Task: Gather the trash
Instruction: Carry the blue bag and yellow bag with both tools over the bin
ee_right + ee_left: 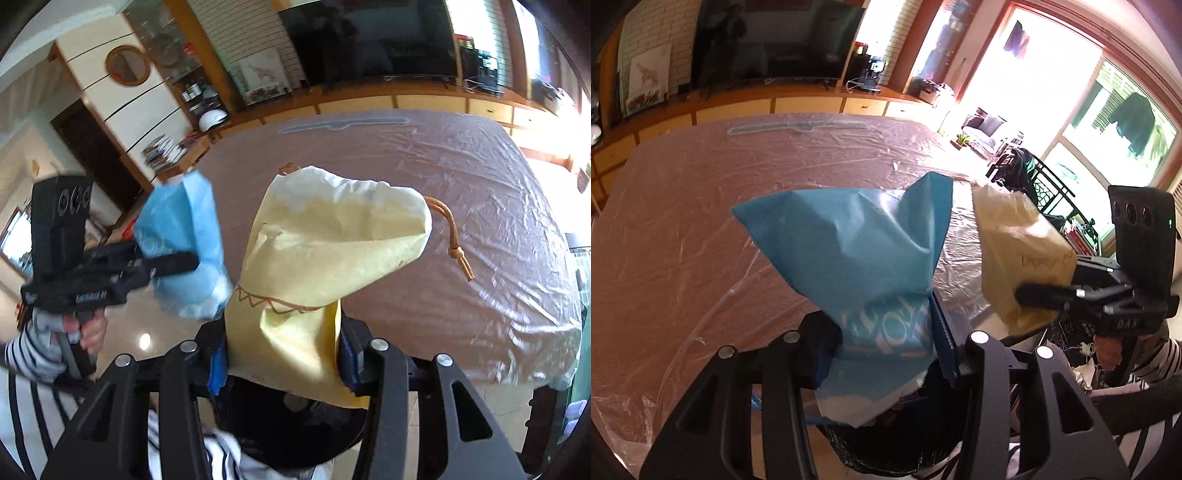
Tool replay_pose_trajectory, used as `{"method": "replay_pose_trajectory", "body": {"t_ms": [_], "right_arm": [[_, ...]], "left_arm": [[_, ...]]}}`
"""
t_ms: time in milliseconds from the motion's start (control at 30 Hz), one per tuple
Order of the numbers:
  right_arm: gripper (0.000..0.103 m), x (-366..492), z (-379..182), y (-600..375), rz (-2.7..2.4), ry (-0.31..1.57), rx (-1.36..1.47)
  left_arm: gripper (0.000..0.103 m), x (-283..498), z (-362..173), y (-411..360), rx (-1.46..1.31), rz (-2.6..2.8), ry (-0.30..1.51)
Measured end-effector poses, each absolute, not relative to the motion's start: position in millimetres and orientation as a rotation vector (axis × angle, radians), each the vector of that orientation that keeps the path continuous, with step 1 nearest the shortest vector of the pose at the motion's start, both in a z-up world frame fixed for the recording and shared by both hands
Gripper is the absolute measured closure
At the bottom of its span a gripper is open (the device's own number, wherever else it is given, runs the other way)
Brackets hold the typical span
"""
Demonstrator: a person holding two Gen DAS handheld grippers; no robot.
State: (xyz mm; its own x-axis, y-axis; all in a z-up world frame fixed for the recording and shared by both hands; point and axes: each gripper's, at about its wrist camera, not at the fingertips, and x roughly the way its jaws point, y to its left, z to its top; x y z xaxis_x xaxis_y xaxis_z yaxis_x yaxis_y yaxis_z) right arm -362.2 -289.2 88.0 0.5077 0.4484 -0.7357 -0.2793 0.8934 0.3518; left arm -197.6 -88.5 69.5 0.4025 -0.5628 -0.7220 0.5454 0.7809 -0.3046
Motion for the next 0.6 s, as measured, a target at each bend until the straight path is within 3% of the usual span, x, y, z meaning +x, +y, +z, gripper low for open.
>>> {"method": "replay_pose_trajectory", "body": {"t_ms": [600], "right_arm": [[0.057,-429.6,86.2,-288.3,0.542,1.003,0.152]], "left_arm": [[0.058,-261.4,60.1,-105.6,0.096,-0.876,0.959]]}}
